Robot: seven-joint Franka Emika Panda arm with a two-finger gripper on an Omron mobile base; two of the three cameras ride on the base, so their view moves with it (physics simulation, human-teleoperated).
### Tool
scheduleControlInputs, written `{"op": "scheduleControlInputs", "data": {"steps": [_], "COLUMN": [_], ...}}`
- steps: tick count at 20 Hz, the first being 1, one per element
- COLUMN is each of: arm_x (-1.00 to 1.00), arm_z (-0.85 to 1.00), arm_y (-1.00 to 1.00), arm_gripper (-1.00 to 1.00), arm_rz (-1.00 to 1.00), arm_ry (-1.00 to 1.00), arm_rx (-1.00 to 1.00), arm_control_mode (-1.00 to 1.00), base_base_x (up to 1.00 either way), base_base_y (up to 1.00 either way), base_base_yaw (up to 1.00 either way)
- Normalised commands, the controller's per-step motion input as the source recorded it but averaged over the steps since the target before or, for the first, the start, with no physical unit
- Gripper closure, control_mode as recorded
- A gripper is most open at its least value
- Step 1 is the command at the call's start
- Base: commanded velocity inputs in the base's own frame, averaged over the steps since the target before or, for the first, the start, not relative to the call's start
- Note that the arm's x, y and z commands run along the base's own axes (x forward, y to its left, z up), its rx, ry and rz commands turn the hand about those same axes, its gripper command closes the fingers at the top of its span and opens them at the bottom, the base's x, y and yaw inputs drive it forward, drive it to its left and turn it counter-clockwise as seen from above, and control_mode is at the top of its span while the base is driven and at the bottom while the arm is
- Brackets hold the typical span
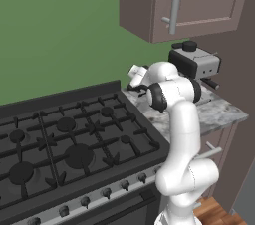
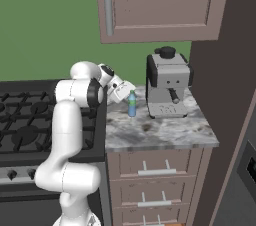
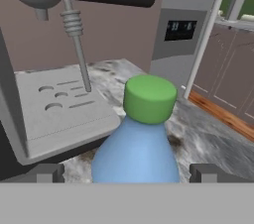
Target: Take the bottled waters from the counter and place them in the freezer to freeze. Close the freezer door after placing the bottles.
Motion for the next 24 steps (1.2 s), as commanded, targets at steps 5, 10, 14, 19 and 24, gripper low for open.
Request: {"op": "scheduleControlInputs", "data": {"steps": [5, 10, 14, 19, 24], "arm_x": [0.00, 0.00, 0.00, 0.00, -0.05], "arm_z": [0.00, 0.00, 0.00, 0.00, 0.00], "arm_y": [0.00, 0.00, 0.00, 0.00, 0.00], "arm_gripper": [-1.00, -1.00, 1.00, 1.00, 1.00], "arm_rz": [0.00, 0.00, 0.00, 0.00, 0.00], "arm_ry": [0.00, 0.00, 0.00, 0.00, 0.00], "arm_rx": [0.00, 0.00, 0.00, 0.00, 0.00], "arm_control_mode": [-1.00, -1.00, -1.00, -1.00, -1.00], "base_base_x": [0.00, 0.00, 0.00, 0.00, 0.00], "base_base_y": [0.00, 0.00, 0.00, 0.00, 0.00], "base_base_yaw": [0.00, 0.00, 0.00, 0.00, 0.00]}}
